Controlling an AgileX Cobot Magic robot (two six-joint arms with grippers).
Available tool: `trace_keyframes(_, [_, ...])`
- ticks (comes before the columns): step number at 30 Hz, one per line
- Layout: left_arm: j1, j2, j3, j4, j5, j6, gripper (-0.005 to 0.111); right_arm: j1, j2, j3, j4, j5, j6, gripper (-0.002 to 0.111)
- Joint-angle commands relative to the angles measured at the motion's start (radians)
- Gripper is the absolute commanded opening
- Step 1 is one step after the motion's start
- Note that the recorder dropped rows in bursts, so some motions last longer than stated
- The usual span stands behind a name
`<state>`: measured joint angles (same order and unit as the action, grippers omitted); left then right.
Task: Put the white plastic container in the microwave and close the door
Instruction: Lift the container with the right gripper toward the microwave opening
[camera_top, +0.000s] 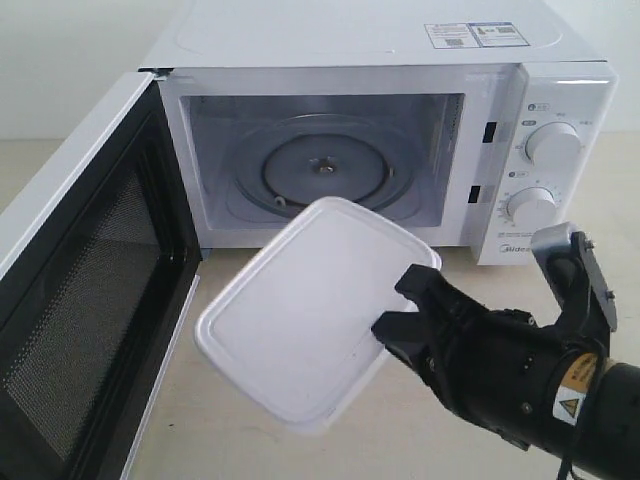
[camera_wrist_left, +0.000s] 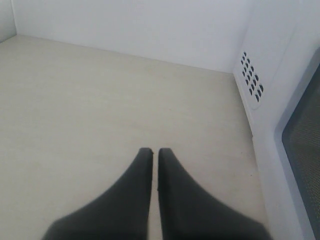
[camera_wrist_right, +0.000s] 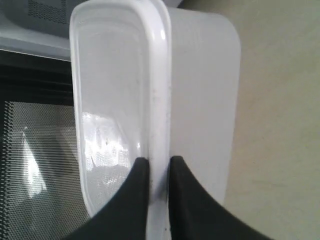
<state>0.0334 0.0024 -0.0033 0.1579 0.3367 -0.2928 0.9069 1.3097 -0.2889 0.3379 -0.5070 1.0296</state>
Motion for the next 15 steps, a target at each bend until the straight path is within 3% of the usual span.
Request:
trace_keyframes(1, [0.003, -0.002, 0.003, -0.008, -0.003, -0.004, 0.004, -0.001, -0.006, -0.002, 0.098, -0.184, -0.045, 0.000])
trace_keyframes(4, [0.003, -0.002, 0.003, -0.008, -0.003, -0.004, 0.004, -0.001, 0.019, -0.002, 0.181, -0.233, -0.049, 0.000])
trace_keyframes(15, [0.003, -0.002, 0.003, -0.008, -0.003, -0.004, 0.004, -0.001, 0.304, -0.002, 0.060, -0.546, 0.309, 0.000])
